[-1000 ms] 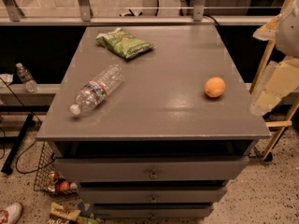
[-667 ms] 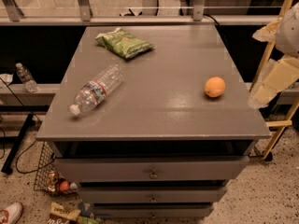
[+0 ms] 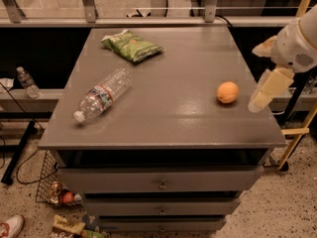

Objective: Move orange near water bottle

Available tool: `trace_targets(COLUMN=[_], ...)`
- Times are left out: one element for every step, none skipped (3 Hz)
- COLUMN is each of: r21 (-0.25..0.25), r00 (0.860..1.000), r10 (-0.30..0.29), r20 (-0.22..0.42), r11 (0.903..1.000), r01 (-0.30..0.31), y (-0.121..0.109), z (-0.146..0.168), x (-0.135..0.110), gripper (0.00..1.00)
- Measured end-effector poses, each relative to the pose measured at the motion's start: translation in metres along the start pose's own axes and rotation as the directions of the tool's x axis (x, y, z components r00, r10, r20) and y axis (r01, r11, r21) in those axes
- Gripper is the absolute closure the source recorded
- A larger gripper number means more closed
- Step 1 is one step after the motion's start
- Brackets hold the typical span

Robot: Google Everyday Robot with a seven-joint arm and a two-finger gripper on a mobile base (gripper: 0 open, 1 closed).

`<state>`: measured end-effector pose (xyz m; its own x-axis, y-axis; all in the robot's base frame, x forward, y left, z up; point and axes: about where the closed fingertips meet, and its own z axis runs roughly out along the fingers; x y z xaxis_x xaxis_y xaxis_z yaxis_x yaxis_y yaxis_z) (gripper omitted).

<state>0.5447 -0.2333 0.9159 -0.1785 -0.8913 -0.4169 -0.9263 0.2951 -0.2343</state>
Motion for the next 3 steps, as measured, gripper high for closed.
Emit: trace_targets(r21=[-0.045,-0.09,-0.125], r00=[1.0,1.0,1.0], r10=[-0.014,-0.027,-0.03], r20=[-0.009,-0.005,0.001], r11=[0.9989,0.9956,0.9917], r01=[0.014,0.026,0.03], y=[-0.002,-0.001,0.0], z=[0.027,0.05,0.068], x=[0.002,0.002,0.003], gripper=[0.0,0.0,0.0])
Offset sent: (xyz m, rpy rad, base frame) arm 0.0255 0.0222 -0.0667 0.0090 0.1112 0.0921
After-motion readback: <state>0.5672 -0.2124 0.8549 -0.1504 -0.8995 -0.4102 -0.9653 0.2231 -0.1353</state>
